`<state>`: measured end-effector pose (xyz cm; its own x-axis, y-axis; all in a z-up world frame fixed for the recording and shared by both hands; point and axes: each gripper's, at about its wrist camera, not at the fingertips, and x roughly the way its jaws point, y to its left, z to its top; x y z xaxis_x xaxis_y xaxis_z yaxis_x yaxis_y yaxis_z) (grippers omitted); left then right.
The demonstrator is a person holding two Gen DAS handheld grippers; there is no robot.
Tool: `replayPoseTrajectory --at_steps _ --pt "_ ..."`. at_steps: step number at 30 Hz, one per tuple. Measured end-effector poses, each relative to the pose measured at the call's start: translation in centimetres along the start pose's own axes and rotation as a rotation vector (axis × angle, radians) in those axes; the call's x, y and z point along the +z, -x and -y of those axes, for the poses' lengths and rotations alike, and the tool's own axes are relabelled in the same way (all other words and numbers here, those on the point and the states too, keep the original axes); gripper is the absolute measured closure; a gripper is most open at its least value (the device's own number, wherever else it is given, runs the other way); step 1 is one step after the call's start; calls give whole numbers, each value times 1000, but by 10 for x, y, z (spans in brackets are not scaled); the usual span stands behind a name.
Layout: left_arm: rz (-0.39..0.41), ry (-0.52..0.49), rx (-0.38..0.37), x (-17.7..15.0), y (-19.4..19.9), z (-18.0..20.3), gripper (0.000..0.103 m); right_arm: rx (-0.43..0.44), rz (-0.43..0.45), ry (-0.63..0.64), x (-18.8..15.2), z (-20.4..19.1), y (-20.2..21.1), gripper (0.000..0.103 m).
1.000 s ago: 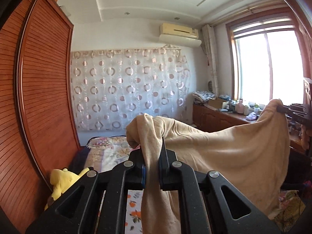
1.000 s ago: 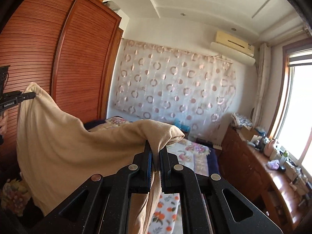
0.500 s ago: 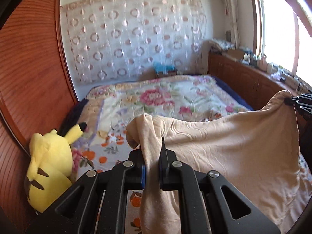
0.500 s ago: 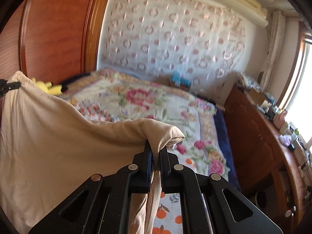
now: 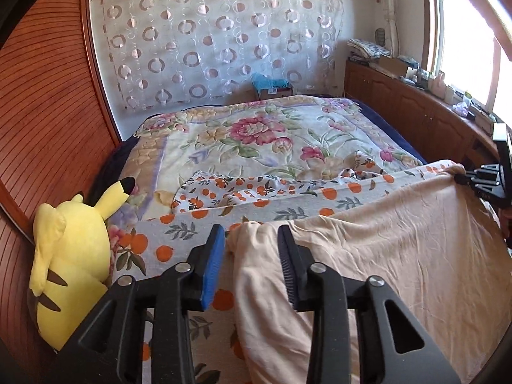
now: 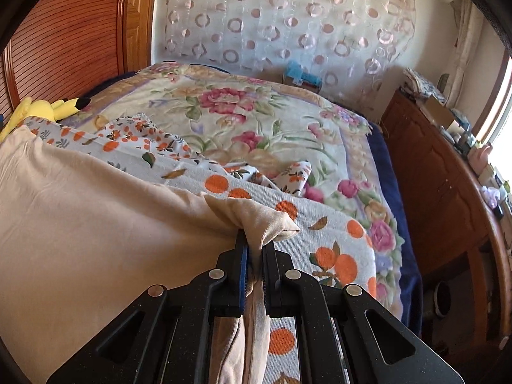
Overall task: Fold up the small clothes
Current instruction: 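Lay the lifted shirt over the bundle and open both grippers, then grasp the shirt hem with both grippers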
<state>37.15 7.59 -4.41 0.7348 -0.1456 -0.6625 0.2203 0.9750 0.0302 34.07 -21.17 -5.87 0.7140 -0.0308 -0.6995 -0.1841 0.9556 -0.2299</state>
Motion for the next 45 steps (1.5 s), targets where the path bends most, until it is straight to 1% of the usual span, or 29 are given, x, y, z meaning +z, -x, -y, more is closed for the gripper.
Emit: replayPoseTrajectory --at_steps 2,3,5,6,10,12,13,14,15,16,18,20,24,27,30,35,37,40,43,44,45 --pt "10 4 -5 1 3 -6 48 0 -16 -2 0 -2 0 97" --pt "10 7 -10 0 4 -8 36 -1 -17 -3 -1 -4 0 97" --pt "14 18 -27 0 10 -11 27 0 -15 -11 -1 -4 0 96" --pt "17 20 -35 -1 14 -11 26 1 -15 -19 -1 -5 -1 97" --pt "12 -1 -51 -5 24 -6 25 25 -2 -68 1 -1 -12 96" --pt "7 -22 -73 -11 32 2 25 34 6 -85 -2 2 -9 95" --pt "6 -41 -88 -16 40 8 25 38 13 -88 -5 3 -7 89" --pt "1 -51 -96 -20 44 13 25 32 20 -92 -7 4 -6 87" --pt "-7 -56 -100 -26 50 19 25 22 25 -102 -10 6 -1 80" --pt "-18 -58 -106 -31 55 25 25 19 29 -116 -14 9 4 69" --pt "-31 -61 -131 -42 64 36 25 22 41 -139 -27 14 20 58" --pt "-43 -68 -159 -53 75 47 25 24 57 -150 -46 16 41 57" --pt "-64 -86 -186 -75 95 71 25 58 73 -126 -84 9 88 57" --pt "-71 -93 -212 -90 109 89 25 90 67 -105 -116 -3 123 57" --pt "-73 -88 -238 -102 118 102 25 135 51 -96 -146 -15 149 57" --pt "-84 -92 -268 -126 133 126 25 232 37 -95 -188 -40 176 57" --pt "-89 -79 -279 -140 140 131 25 268 37 -95 -200 -47 184 57" --pt "-100 -52 -290 -160 148 136 25 320 34 -108 -210 -58 188 57" --pt "-115 -29 -287 -174 153 138 25 326 12 -111 -217 -68 188 57" --pt "-123 -22 -285 -178 152 140 26 332 4 -122 -219 -69 189 57" --pt "-131 -12 -285 -182 153 142 32 336 0 -129 -218 -73 187 57"
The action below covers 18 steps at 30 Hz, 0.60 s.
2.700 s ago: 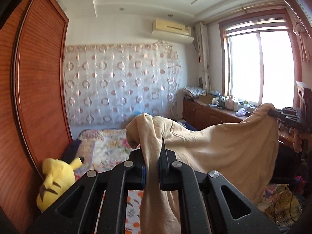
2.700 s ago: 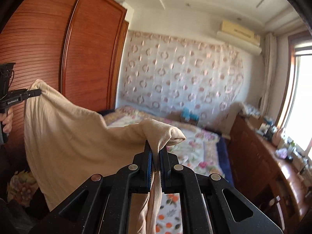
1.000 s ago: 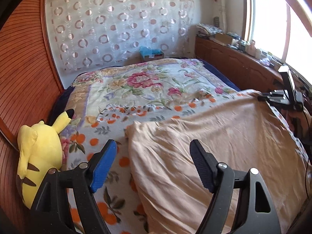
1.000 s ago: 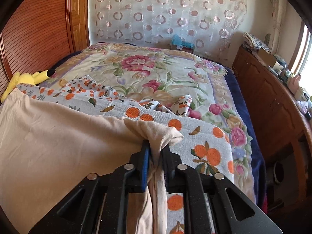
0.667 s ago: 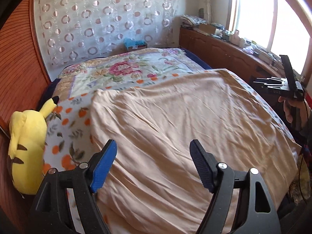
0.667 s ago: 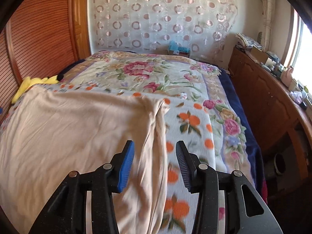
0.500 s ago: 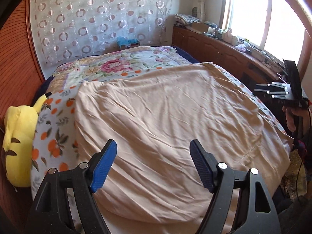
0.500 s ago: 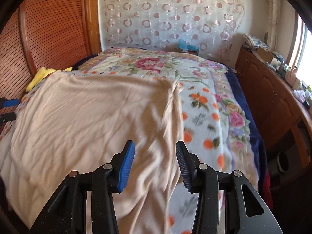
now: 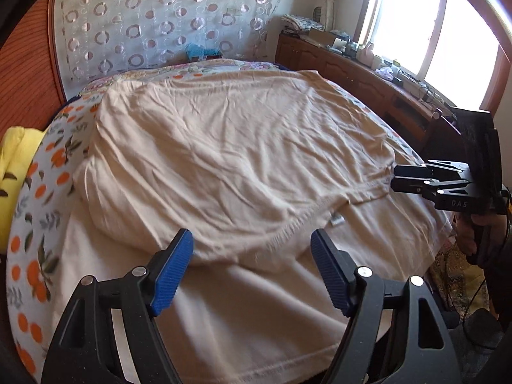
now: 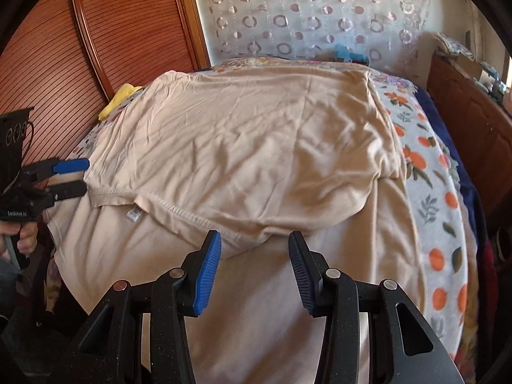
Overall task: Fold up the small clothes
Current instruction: 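Grasp the shirt hem with both grippers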
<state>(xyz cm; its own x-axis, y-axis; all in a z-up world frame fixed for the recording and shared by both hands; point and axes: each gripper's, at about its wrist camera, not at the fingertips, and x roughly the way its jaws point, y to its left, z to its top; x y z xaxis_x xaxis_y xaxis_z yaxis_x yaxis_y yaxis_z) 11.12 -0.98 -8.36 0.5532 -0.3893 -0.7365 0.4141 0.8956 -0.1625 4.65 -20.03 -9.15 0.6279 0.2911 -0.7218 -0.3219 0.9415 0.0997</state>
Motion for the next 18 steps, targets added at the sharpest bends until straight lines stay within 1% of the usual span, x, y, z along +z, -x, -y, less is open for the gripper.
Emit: replayPoseTrajectory --at_steps 3,4,5,7,9,10,12,13,14,15,16,17,18 --pt "-28 13 -9 -10 -8 7 39 10 -9 -8 -3 -3 -2 57" --pt "-32 8 -3 -12 -10 9 40 7 -4 -9 -4 -4 -2 57" --pt "-16 -12 20 -14 -10 14 40 2 -1 -9 -4 -4 -3 57" --pt "-15 -27 55 -14 -12 19 41 -2 2 -12 0 -4 -5 58" --pt "-13 -33 75 -11 -14 21 46 -12 4 -7 2 -8 -9 64" --pt "-11 -38 90 -10 -16 20 48 -32 10 2 2 -11 -12 68" --pt "-3 -51 124 -9 -17 21 57 -56 23 3 3 -17 -19 75" --pt "4 -65 149 -9 -15 21 62 -61 32 -6 2 -17 -20 85" --pt "8 -77 170 -9 -15 21 72 -67 34 -15 2 -17 -21 89" --pt "13 -83 173 -9 -14 21 79 -74 37 -20 2 -18 -21 94" --pt "17 -78 168 -8 -13 19 82 -70 36 -21 2 -18 -20 96" --pt "26 -64 160 -8 -11 17 90 -65 37 -20 1 -20 -20 97" --pt "33 -55 153 -7 -9 16 91 -60 39 -13 1 -20 -18 99"
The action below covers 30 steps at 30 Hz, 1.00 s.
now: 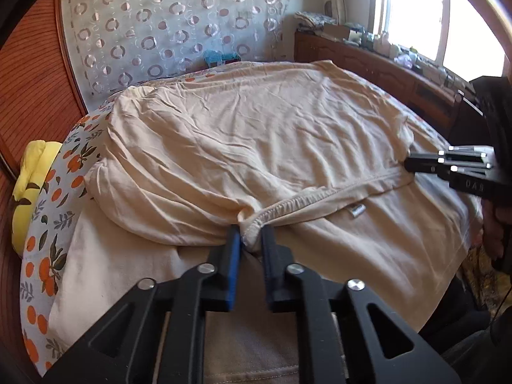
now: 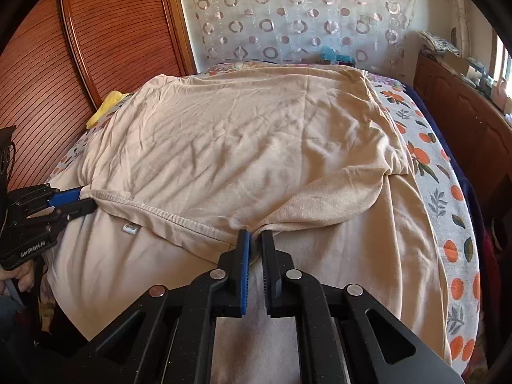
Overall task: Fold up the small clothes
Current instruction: 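Grasp the shirt hem with both grippers, then fold the hem over the shirt with both grippers and release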
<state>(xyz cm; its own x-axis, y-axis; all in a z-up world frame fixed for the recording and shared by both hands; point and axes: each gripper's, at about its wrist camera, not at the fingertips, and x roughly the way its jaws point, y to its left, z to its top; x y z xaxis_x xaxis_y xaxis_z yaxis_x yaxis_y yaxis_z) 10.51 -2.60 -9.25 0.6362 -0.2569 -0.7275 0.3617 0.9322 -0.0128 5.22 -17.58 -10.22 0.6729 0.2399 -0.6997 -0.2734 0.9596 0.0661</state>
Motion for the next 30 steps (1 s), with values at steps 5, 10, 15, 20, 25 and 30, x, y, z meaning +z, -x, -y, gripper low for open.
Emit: replayPoseTrajectory --at_steps 5,10,15,20,25,30 --pt "52 0 -16 4 19 -2 93 13 50 21 0 -6 19 100" --pt "81 4 -39 3 41 -5 94 51 86 18 -5 -9 41 100" --pt "81 8 -54 -8 55 -7 94 79 108 16 -18 -17 60 100" --pt "110 9 -56 -10 72 -9 93 94 110 17 -32 -17 72 100" --pt "122 -13 -56 -12 86 -5 94 97 114 35 -36 -21 84 100" --pt "78 -14 -64 -28 88 3 94 101 81 28 -50 -16 94 100"
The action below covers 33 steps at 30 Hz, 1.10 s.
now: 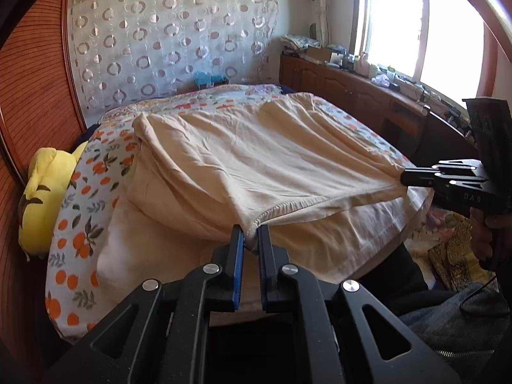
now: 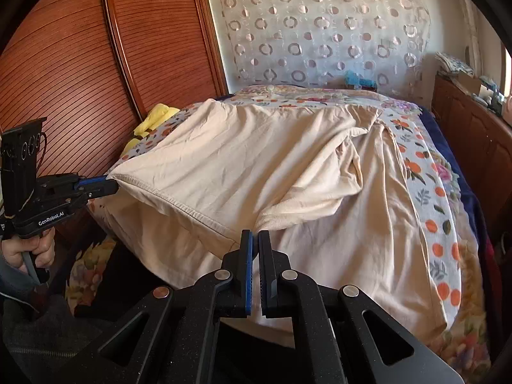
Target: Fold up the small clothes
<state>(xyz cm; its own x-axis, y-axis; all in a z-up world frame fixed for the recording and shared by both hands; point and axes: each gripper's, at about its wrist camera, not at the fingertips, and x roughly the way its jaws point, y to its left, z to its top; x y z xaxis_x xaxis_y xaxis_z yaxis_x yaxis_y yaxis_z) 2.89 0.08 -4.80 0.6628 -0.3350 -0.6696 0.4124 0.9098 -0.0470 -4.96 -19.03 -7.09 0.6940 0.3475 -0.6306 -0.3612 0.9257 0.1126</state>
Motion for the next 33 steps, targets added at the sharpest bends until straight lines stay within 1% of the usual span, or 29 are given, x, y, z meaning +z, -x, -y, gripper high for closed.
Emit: replayPoseTrajectory --at_steps 4,7,10,11,12,13,14,15,16,17,18,20,23,25,28,31,33 --pt "-42 20 -4 -14 -9 -2 93 18 -40 -25 -11 1 -5 100" --pt "-58 33 -2 -20 -14 -3 93 21 -70 -42 -13 1 -14 100" --pt "-54 23 5 -19 -14 -3 93 28 -74 -52 -9 5 -18 98" --pt "-51 21 11 -18 -12 -3 87 26 -72 -52 -6 5 -18 97" --pt "-43 20 14 -17 -10 -3 71 18 -65 -50 -4 8 -17 95" --pt "-30 25 10 -16 -7 -5 62 11 -54 -48 -3 9 -14 92" --pt "-18 35 2 -15 -4 -8 50 3 -42 -49 -1 12 -11 90" --pt "-10 49 -3 -13 -2 -11 41 -10 -31 -52 2 16 -9 86" --pt "-5 64 -6 -12 1 -15 35 -19 -24 -56 4 22 -7 81" --pt "4 72 -5 -11 2 -18 29 -33 -12 -61 7 27 -6 80" --pt "14 76 8 -9 4 -22 28 -46 -1 -58 9 30 -7 78" --pt "20 79 39 -7 4 -29 28 -88 2 -49 14 41 -13 78" --pt "25 95 65 -3 3 -41 28 -140 -17 -62 26 64 -36 78" --pt "26 103 83 -3 2 -47 28 -161 -32 -80 35 76 -53 78" --pt "22 119 93 -5 0 -54 28 -172 -58 -125 45 91 -76 78" --pt "7 135 90 -9 -5 -58 28 -142 -83 -155 56 97 -95 78" --pt "-4 140 90 -12 -8 -60 28 -140 -85 -173 61 101 -104 78"
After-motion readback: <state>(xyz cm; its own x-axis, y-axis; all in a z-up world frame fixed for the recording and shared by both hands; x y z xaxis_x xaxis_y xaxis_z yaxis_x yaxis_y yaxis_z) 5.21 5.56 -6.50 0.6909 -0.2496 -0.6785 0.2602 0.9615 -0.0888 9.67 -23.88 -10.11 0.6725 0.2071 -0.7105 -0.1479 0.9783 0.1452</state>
